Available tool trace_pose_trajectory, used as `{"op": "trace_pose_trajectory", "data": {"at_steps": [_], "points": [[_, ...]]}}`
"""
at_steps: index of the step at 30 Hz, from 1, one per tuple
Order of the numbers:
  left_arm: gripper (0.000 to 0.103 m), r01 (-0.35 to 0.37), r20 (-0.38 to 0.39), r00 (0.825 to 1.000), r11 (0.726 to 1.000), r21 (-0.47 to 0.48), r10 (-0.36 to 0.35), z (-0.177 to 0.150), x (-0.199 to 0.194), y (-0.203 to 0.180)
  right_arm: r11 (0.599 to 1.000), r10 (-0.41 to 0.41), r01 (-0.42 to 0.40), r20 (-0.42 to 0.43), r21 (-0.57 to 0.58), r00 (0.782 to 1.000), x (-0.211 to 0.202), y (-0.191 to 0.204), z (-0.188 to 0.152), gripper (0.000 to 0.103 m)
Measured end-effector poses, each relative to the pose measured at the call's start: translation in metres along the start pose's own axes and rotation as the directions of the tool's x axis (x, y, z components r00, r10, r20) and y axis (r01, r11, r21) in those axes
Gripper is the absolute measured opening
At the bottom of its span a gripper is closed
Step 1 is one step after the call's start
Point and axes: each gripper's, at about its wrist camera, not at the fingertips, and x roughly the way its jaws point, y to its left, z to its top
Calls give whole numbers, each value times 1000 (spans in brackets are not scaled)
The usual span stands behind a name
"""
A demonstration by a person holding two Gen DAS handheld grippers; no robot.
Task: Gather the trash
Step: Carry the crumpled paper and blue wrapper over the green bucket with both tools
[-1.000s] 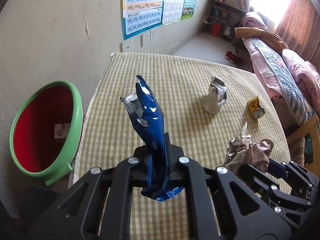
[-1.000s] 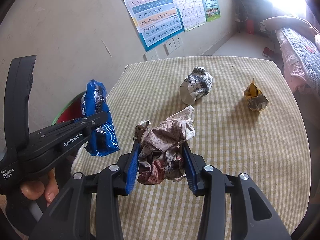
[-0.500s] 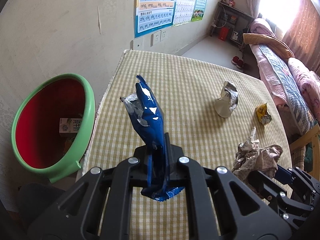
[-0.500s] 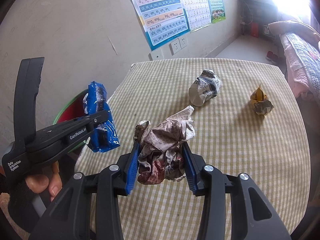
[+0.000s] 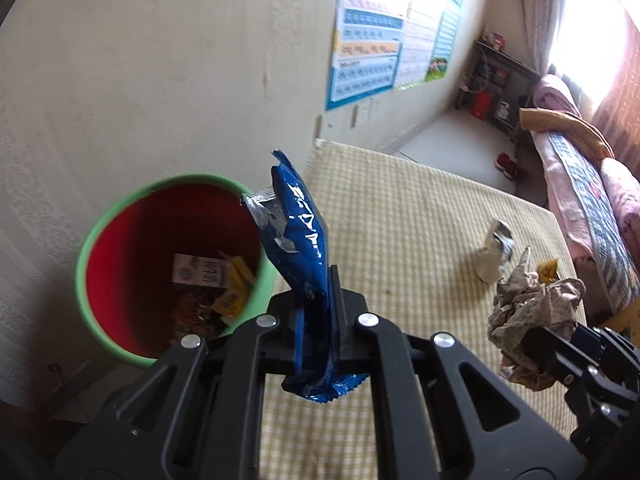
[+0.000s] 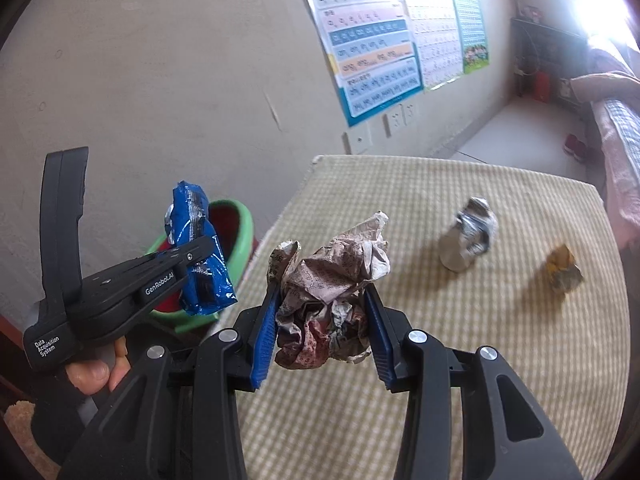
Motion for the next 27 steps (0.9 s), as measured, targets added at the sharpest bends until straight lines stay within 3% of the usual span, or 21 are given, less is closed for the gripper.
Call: {"op": "trace_pose_trajectory", "data": {"at_steps": [14, 27], "points": [[9, -130, 55, 989, 985, -117, 137, 21, -15, 91, 990, 112, -115, -41, -84, 993, 52, 71, 41, 41], [9, -147, 16, 989, 981, -125, 150, 26, 4, 130, 982, 151, -161, -106, -100, 983, 95, 109, 56, 42]]}}
